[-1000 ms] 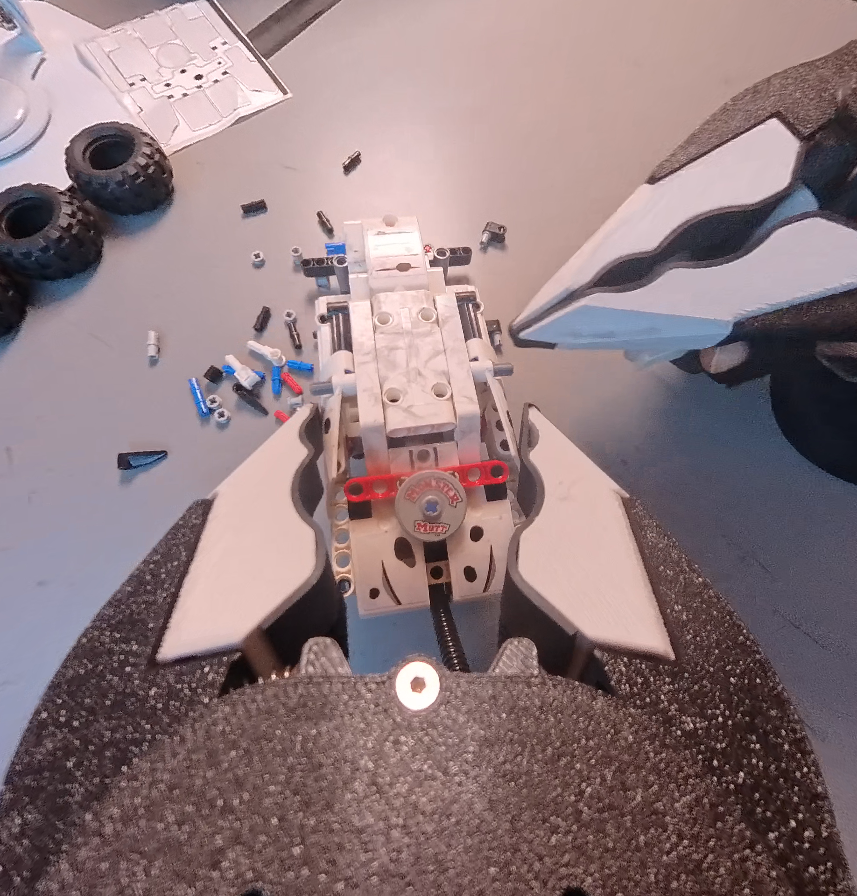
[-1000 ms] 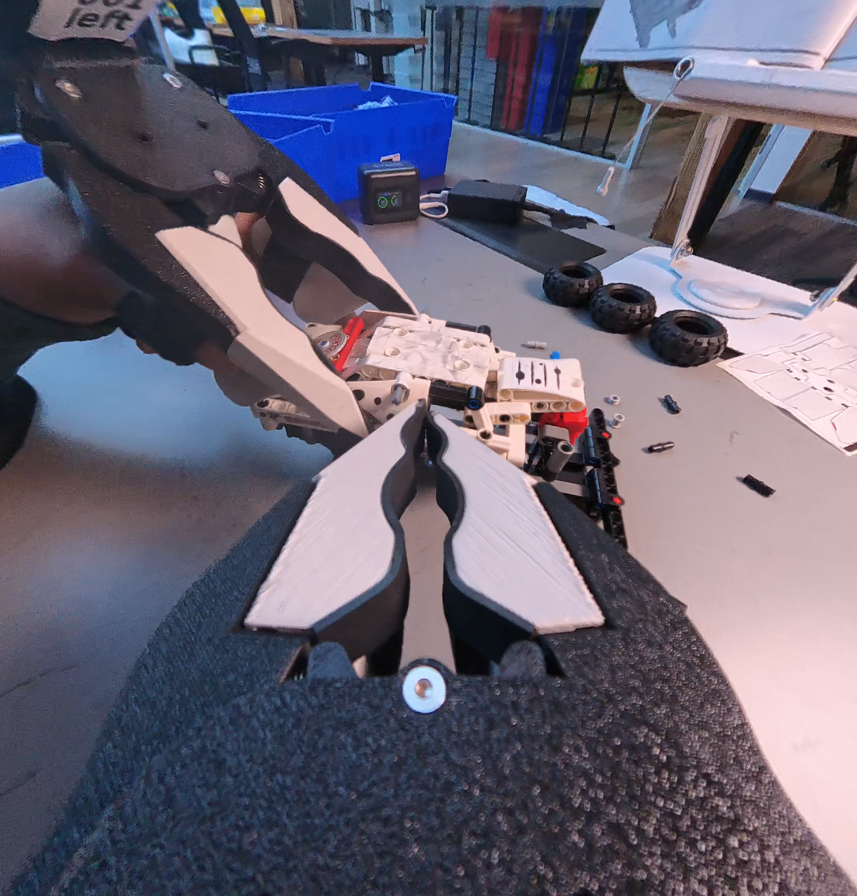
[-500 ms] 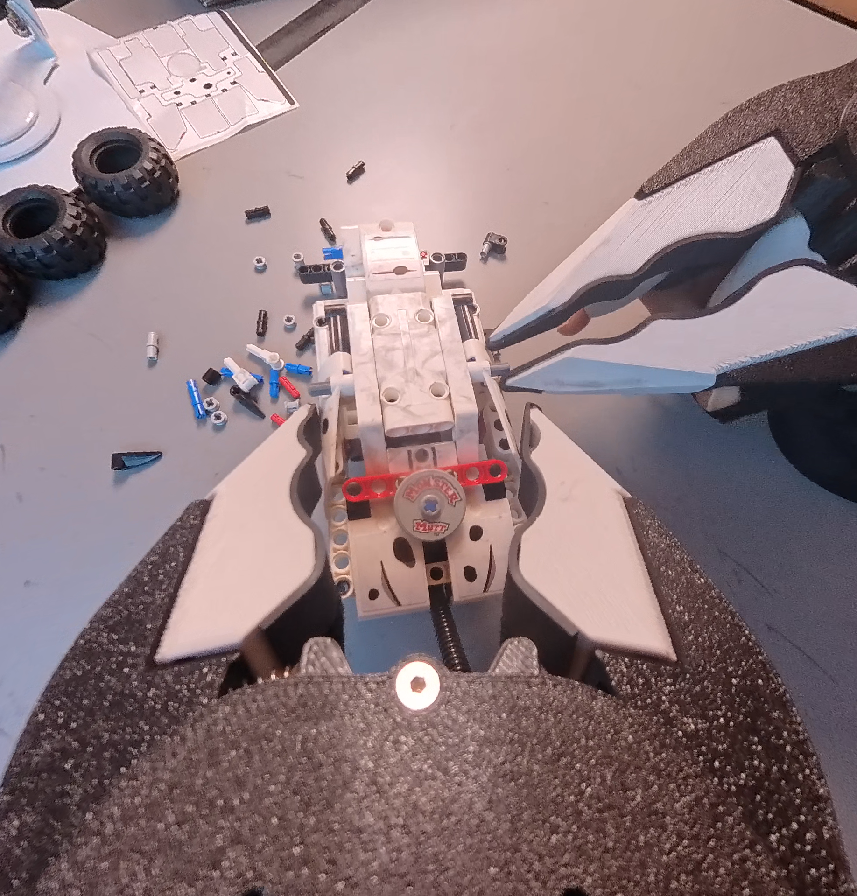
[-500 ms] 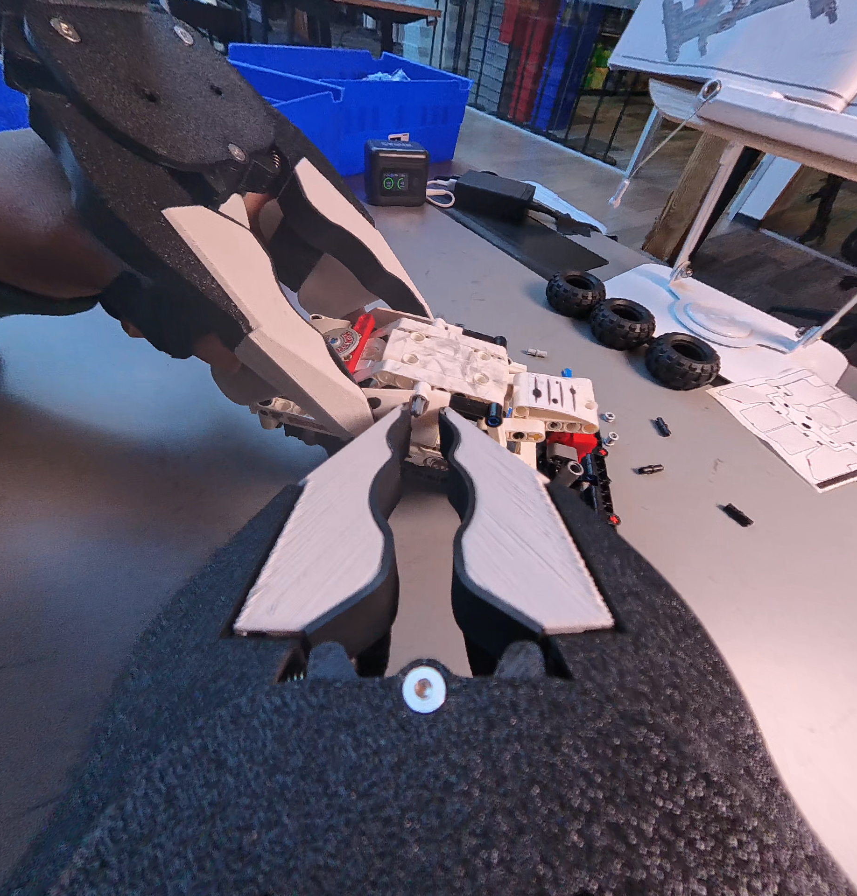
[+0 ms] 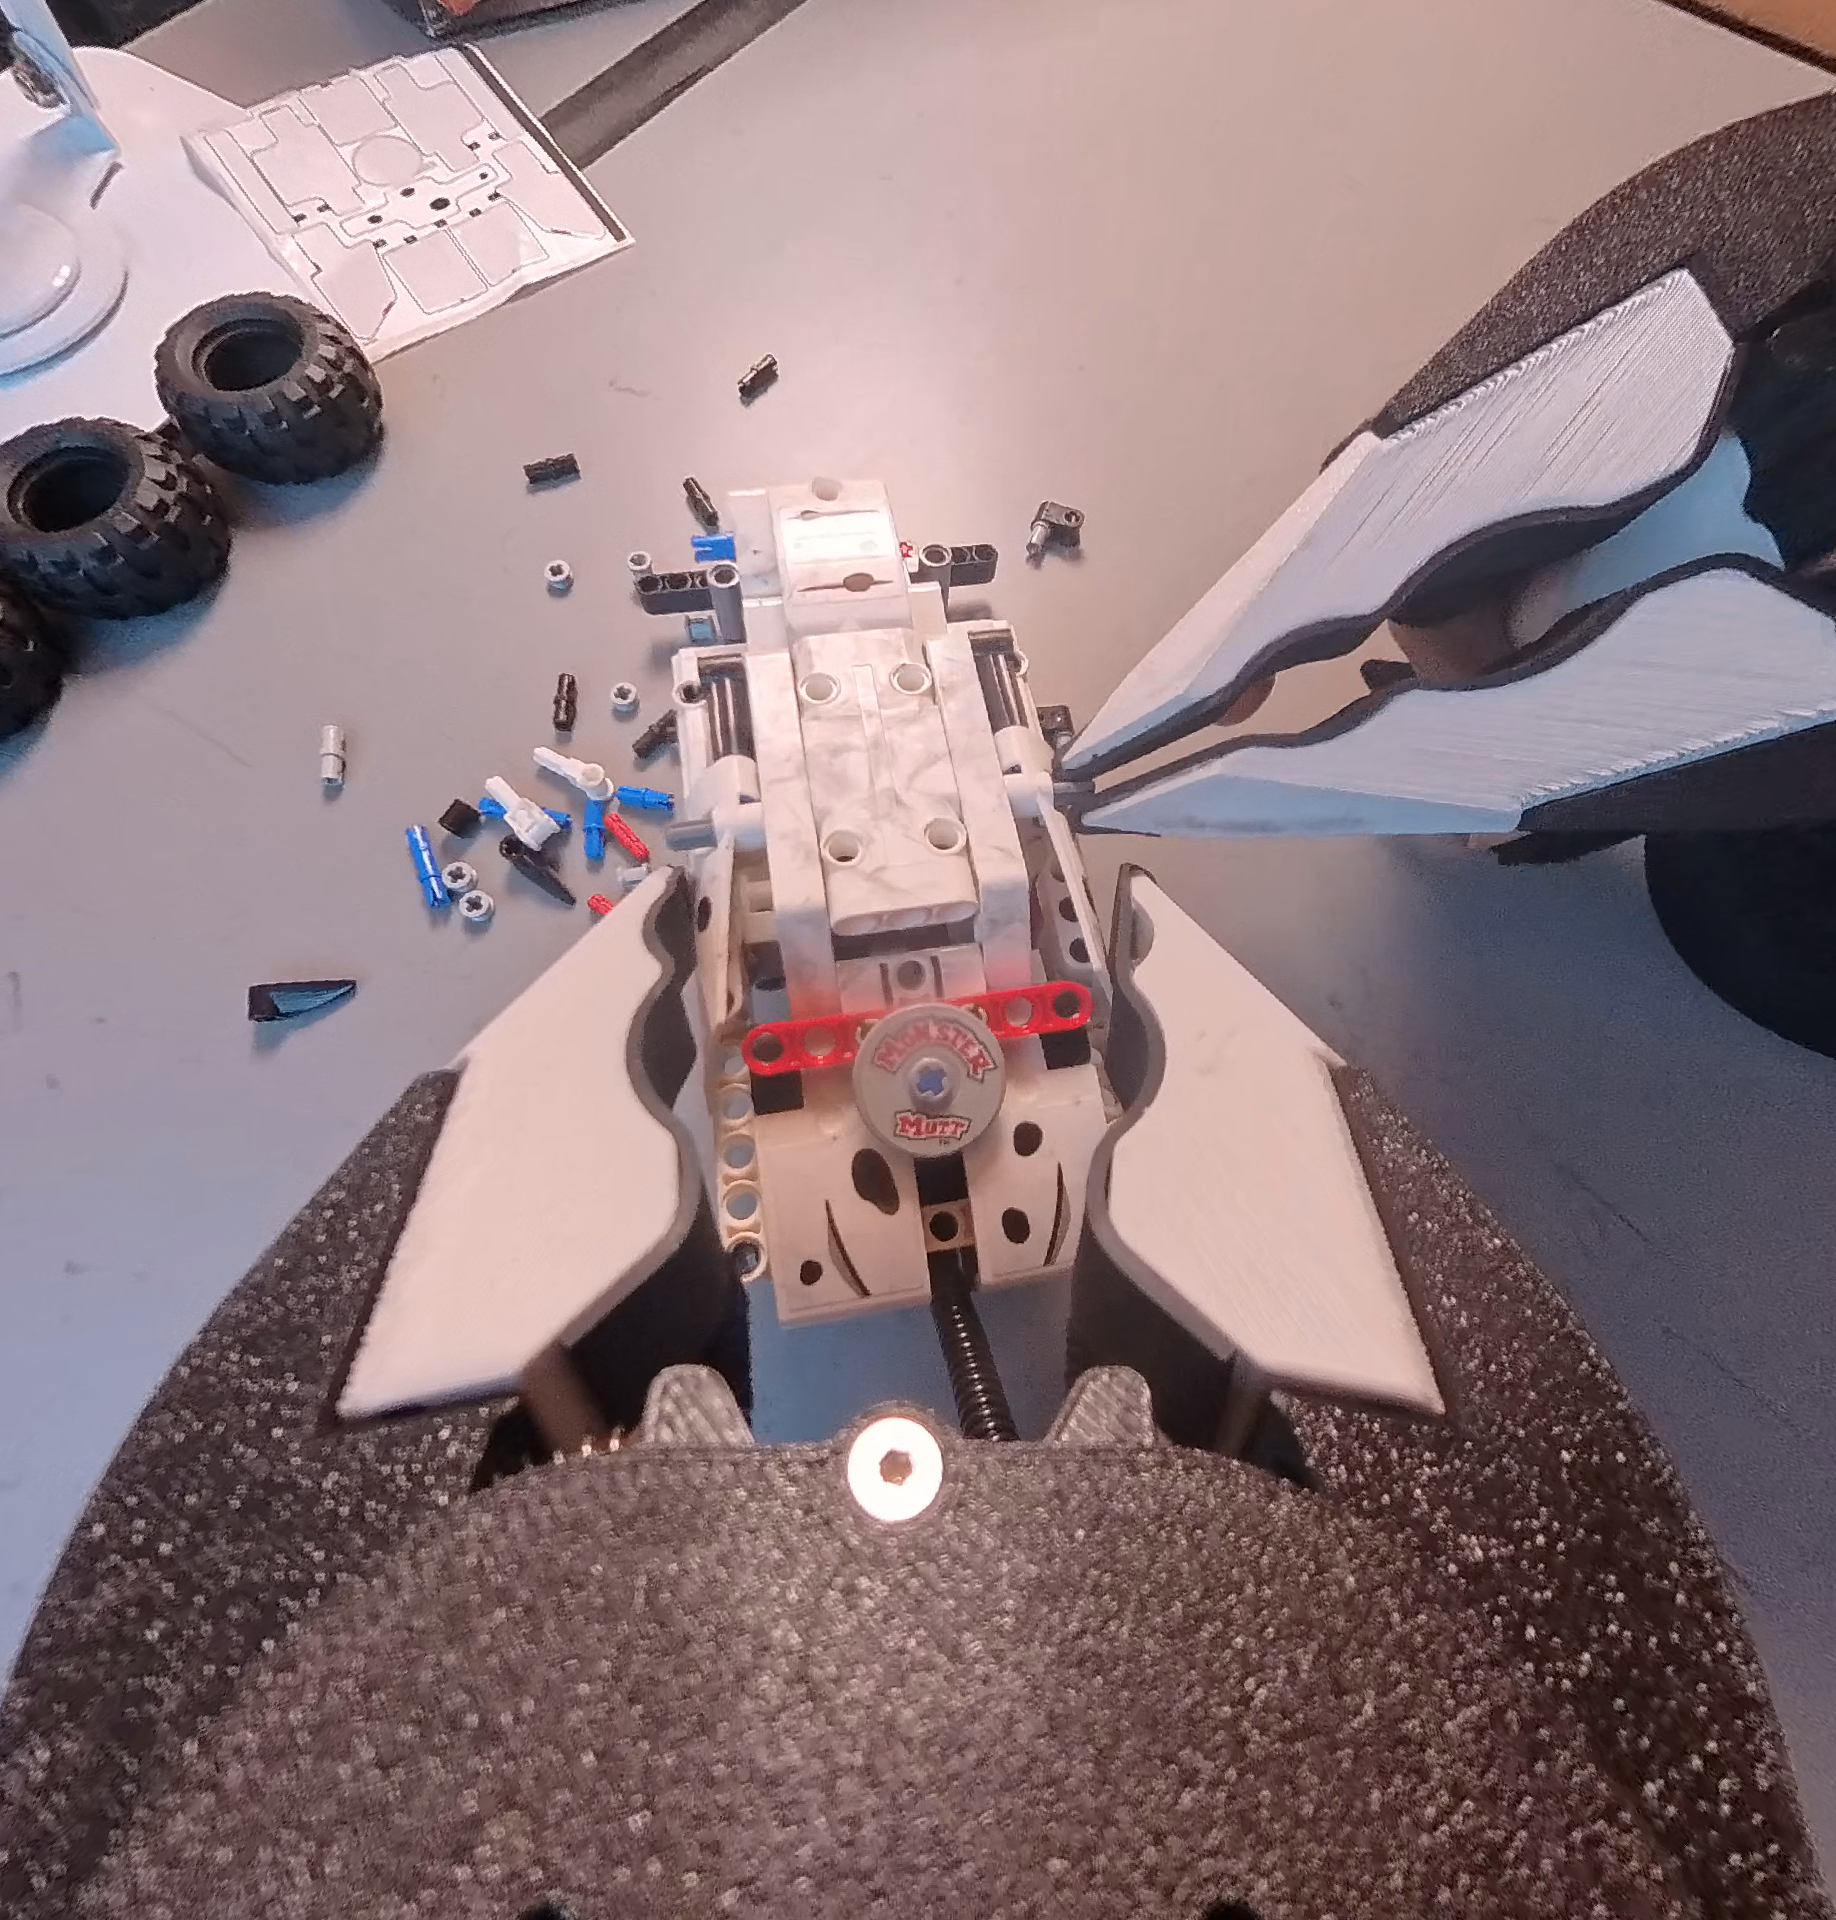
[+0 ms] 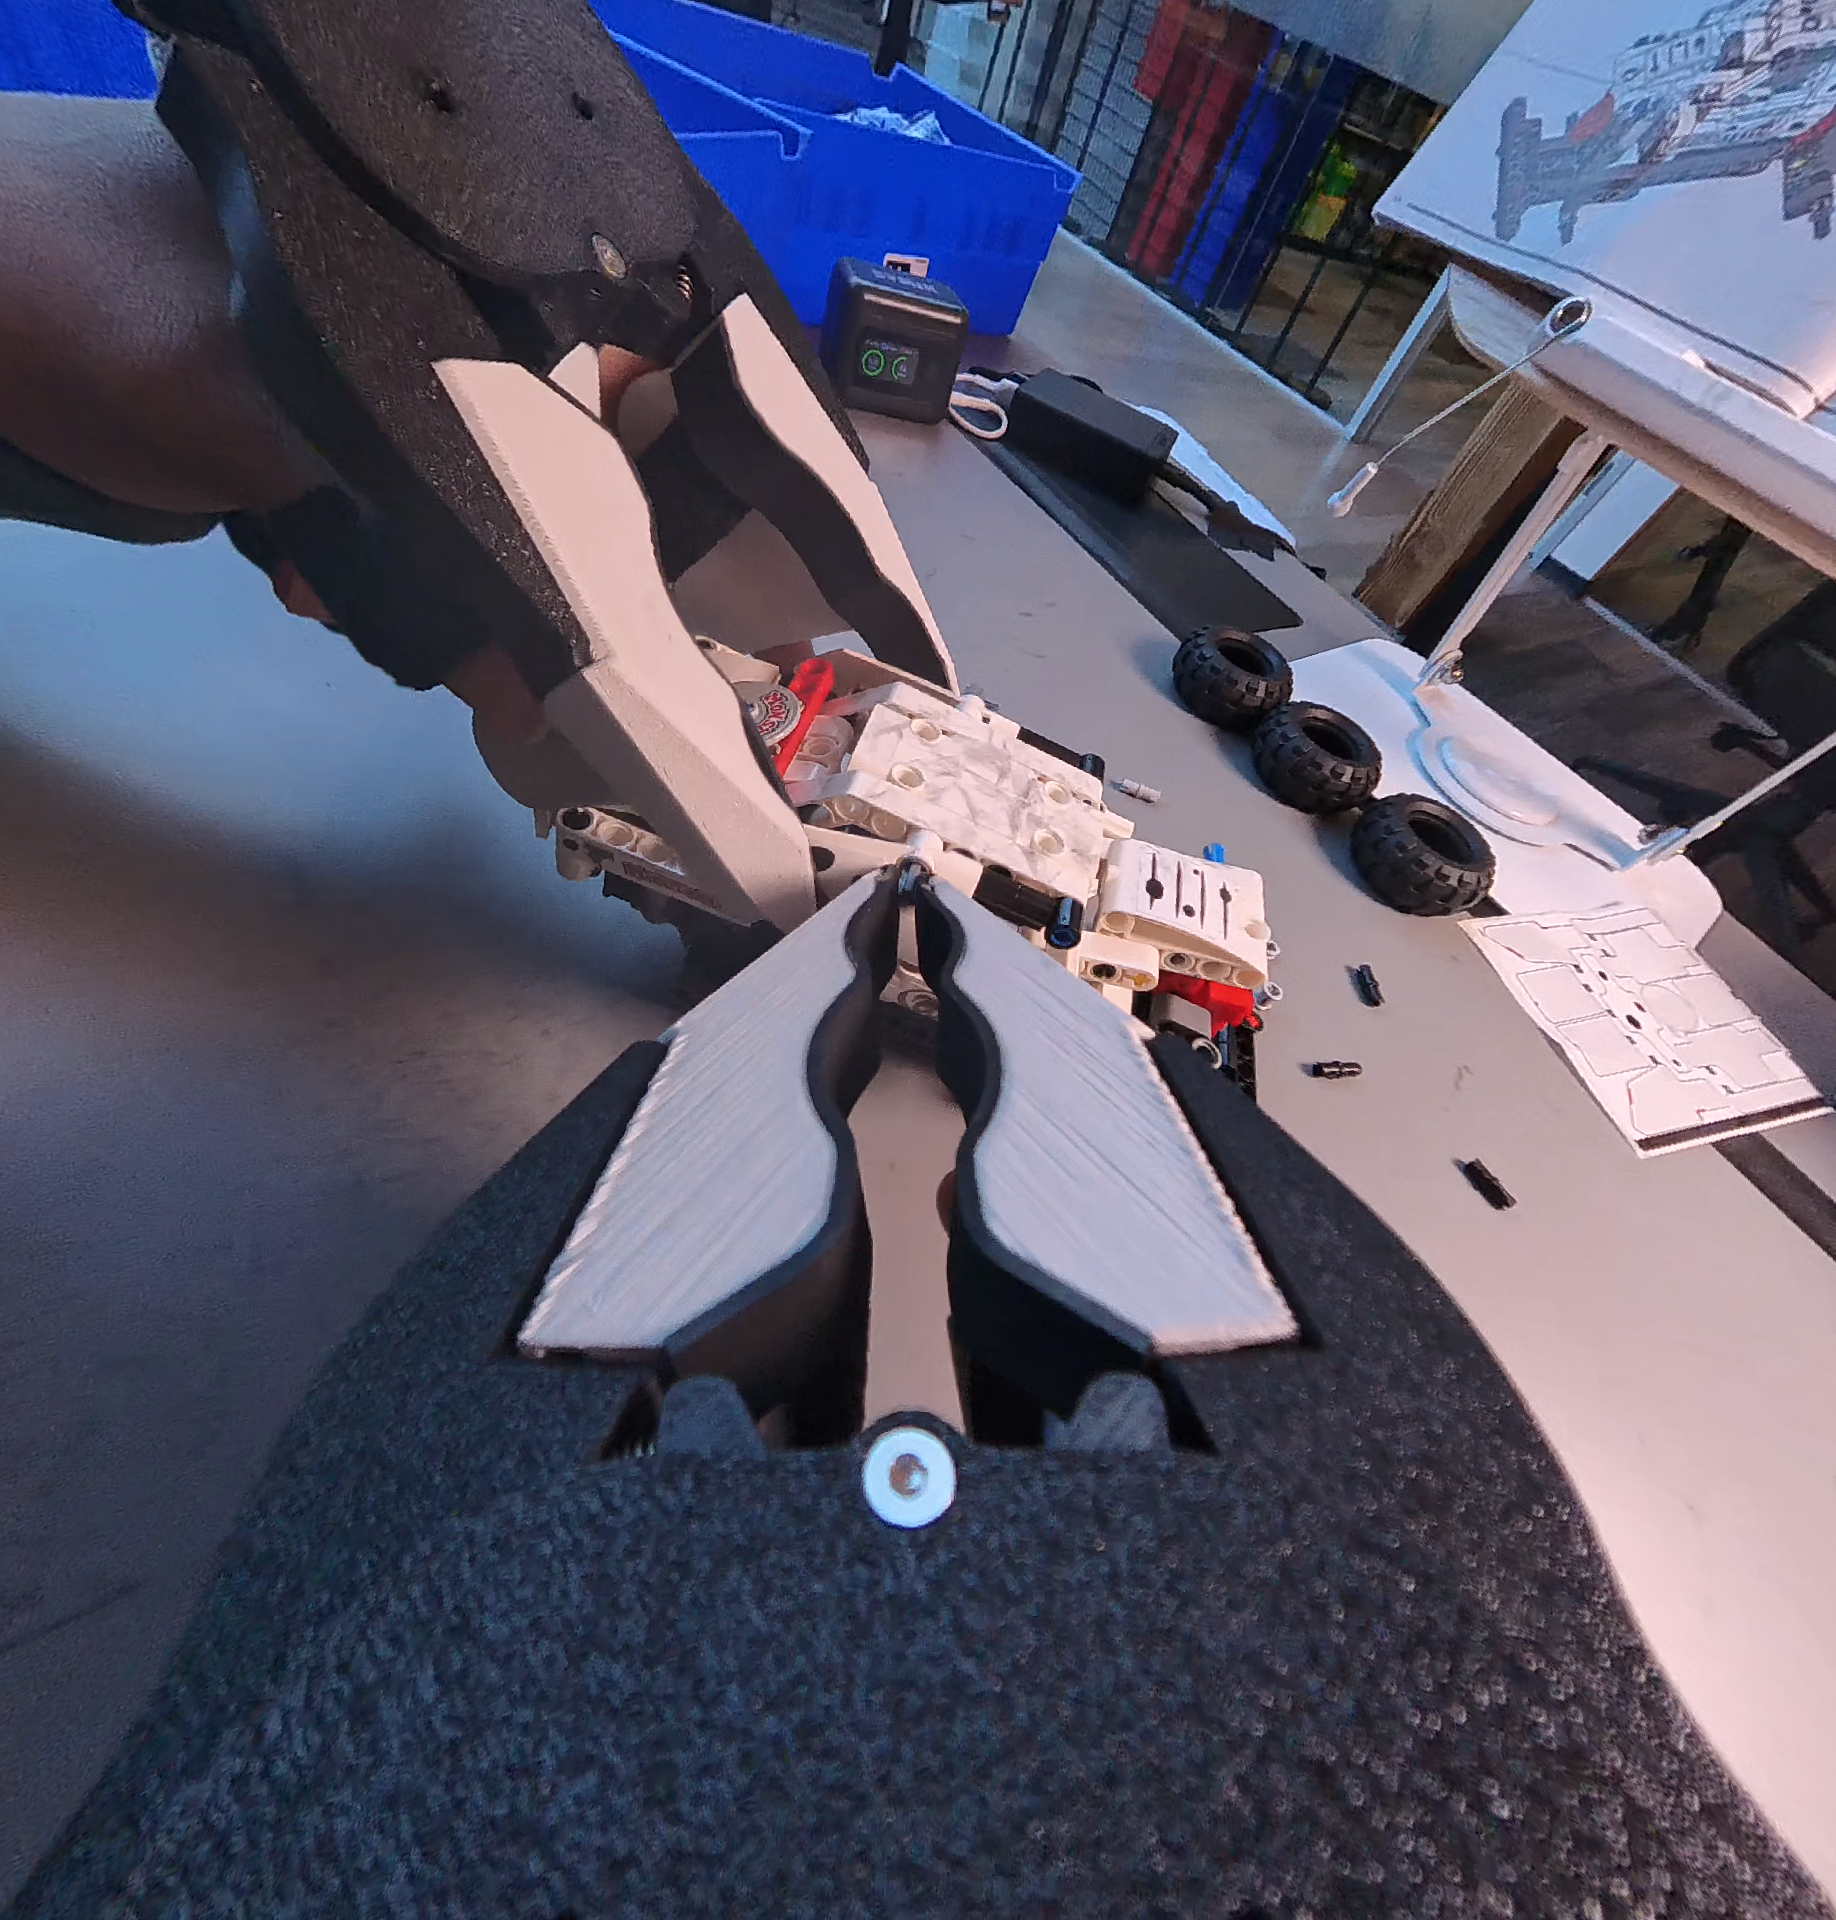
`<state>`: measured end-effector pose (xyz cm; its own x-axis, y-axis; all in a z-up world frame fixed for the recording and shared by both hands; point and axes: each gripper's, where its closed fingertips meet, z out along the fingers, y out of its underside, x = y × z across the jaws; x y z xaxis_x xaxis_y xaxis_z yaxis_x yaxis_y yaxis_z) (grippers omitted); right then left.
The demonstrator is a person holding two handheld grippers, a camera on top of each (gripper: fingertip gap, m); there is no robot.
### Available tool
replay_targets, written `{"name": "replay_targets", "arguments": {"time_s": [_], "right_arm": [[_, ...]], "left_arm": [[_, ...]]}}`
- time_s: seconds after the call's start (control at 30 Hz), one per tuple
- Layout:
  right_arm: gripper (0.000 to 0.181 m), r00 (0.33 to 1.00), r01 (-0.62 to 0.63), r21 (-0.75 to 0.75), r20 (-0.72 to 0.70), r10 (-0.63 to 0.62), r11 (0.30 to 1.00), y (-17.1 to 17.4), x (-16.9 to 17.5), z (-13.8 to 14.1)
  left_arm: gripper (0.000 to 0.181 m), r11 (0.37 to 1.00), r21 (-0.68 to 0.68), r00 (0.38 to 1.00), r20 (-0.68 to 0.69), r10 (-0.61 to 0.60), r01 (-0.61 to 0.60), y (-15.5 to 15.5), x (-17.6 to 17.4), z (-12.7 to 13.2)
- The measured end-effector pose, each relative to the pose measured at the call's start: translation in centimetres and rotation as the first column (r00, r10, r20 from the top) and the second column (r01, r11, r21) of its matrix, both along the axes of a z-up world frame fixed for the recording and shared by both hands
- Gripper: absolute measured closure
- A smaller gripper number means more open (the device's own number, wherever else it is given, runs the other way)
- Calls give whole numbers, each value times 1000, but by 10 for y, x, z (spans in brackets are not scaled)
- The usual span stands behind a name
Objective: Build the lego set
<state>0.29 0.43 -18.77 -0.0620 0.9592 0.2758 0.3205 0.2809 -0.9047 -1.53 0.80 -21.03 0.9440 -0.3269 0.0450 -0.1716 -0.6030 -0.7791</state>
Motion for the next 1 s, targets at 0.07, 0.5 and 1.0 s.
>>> {"name": "replay_targets", "arguments": {"time_s": [0.07,0.5,1.0], "right_arm": [[181,1000,2,19,-6,-2,1000,0,1,0],[181,995,-7,-52,-100,2,999,-8,19,12],[158,967,-222,-351,44,253,910,14,38,32]], "left_arm": [[103,1000,4,1000,-4,-1,1,0,0,0],[103,998,15,998,-1,58,-58,2,-17,0],[102,895,19,894,42,-446,445,-39,52,2]]}}
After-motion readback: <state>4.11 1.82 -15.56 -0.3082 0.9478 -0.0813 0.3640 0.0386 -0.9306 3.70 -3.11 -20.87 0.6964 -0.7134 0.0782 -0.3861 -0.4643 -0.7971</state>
